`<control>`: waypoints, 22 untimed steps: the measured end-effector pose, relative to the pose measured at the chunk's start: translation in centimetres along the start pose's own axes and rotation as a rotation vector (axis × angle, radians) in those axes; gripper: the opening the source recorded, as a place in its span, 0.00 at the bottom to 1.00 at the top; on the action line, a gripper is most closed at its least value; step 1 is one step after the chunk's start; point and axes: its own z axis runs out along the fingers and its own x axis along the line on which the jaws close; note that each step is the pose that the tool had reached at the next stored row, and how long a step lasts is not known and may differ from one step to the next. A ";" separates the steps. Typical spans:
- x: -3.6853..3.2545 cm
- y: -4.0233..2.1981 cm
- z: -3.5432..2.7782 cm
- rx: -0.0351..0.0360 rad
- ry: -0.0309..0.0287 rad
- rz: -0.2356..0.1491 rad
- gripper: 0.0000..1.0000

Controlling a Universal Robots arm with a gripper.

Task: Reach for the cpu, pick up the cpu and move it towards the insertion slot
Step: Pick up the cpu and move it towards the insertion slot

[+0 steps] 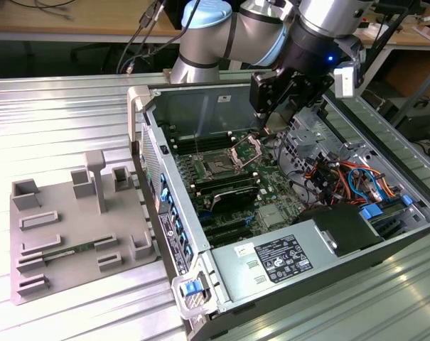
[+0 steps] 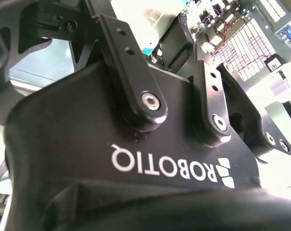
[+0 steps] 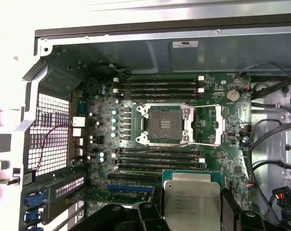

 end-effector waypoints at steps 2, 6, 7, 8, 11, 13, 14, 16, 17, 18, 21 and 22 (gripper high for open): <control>0.00 -0.01 0.09 0.0002 0.0001 0.000 0.55; 0.00 -0.01 0.22 0.0001 0.0000 0.000 0.55; 0.00 -0.01 0.25 0.0001 0.0000 0.000 0.55; 0.00 -0.01 0.28 0.0001 0.0000 0.000 0.55; 0.00 -0.01 0.35 0.0001 0.0000 0.000 0.55; 0.00 -0.02 0.41 0.0001 0.0000 0.000 0.55; 0.00 -0.02 0.46 0.0001 0.0000 0.000 0.55; 0.00 -0.02 0.51 0.0001 0.0000 0.000 0.55; 0.00 -0.02 0.54 0.0001 0.0000 0.000 0.55; 0.00 -0.03 0.56 0.0001 0.0001 0.000 0.55; 0.00 -0.03 0.66 0.0001 0.0000 0.000 0.55; 0.00 -0.03 0.69 0.0001 0.0000 0.000 0.55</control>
